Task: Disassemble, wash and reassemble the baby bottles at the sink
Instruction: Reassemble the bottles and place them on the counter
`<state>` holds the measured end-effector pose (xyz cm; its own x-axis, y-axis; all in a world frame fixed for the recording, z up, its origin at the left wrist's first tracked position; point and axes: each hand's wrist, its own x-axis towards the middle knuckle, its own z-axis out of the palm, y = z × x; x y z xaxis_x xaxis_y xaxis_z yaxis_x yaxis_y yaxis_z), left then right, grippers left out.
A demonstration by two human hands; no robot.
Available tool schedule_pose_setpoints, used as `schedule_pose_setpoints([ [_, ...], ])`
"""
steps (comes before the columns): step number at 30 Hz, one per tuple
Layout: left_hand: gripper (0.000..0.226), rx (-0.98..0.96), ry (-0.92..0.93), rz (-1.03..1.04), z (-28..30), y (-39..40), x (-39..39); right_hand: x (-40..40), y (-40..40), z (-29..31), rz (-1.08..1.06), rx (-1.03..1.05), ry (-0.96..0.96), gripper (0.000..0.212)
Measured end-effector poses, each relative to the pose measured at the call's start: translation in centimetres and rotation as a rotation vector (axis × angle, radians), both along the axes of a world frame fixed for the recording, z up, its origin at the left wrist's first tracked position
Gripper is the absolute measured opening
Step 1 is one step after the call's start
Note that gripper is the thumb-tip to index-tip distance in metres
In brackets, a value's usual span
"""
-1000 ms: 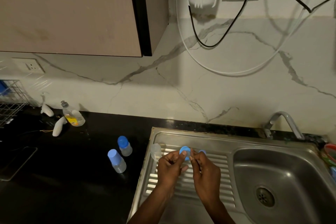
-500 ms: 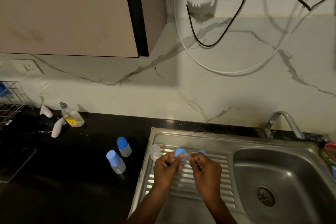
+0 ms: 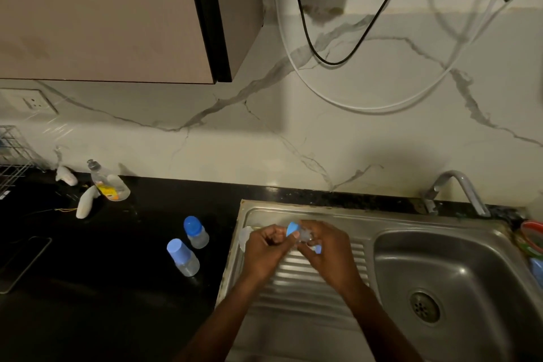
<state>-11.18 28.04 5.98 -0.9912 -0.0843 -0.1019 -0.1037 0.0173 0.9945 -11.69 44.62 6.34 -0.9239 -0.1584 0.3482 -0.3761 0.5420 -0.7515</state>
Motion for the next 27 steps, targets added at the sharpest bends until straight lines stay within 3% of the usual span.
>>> schedule_pose_setpoints([
  [4, 0.010, -0.012, 0.118, -0.070, 3.2, -0.2, -2.0, -2.4, 0.4, 3.1, 0.045, 0.096, 0.094, 0.046],
  [7, 0.020, -0.015, 0.173, -0.094, 4.3, -0.7, -3.5, -3.2, 0.4, 5.1, -0.134, 0.108, 0.315, 0.048],
  [10, 0.020, -0.141, 0.218, 0.028, 2.4, -2.8, -5.2, -2.7, 0.5, 5.4, -0.350, 0.035, 0.501, 0.044],
  [11, 0.017, -0.261, 0.262, 0.059, 0.9, -3.9, -5.8, -2.7, 0.8, 3.8, -0.359, 0.052, 0.452, 0.043],
  [13, 0.025, -0.634, 0.312, 0.055, -3.0, -6.1, -6.6, -2.7, 1.7, -1.0, -0.238, 0.180, 0.089, 0.043],
  [14, 0.041, -0.845, 0.261, 0.027, -4.9, -6.9, -7.0, -2.6, 2.3, -3.8, -0.167, 0.231, -0.108, 0.040],
  [16, 0.076, -1.114, 0.049, -0.079, -7.5, -8.0, -7.4, -2.3, 3.4, -7.1, -0.153, 0.236, -0.290, 0.039],
  [19, 0.093, -1.141, -0.130, -0.268, -9.4, -8.3, -8.0, -3.0, 3.7, -6.6, -0.188, 0.163, -0.195, 0.044],
  [24, 0.045, -1.273, -0.188, -0.308, -10.5, -7.6, -8.5, -3.0, 4.3, -5.2, -0.186, 0.097, -0.164, 0.043],
  [27, 0.044, -1.142, -0.065, -0.326, -7.8, -6.8, -9.1, -3.1, 5.1, -4.0, -0.228, 0.134, -0.144, 0.043],
])
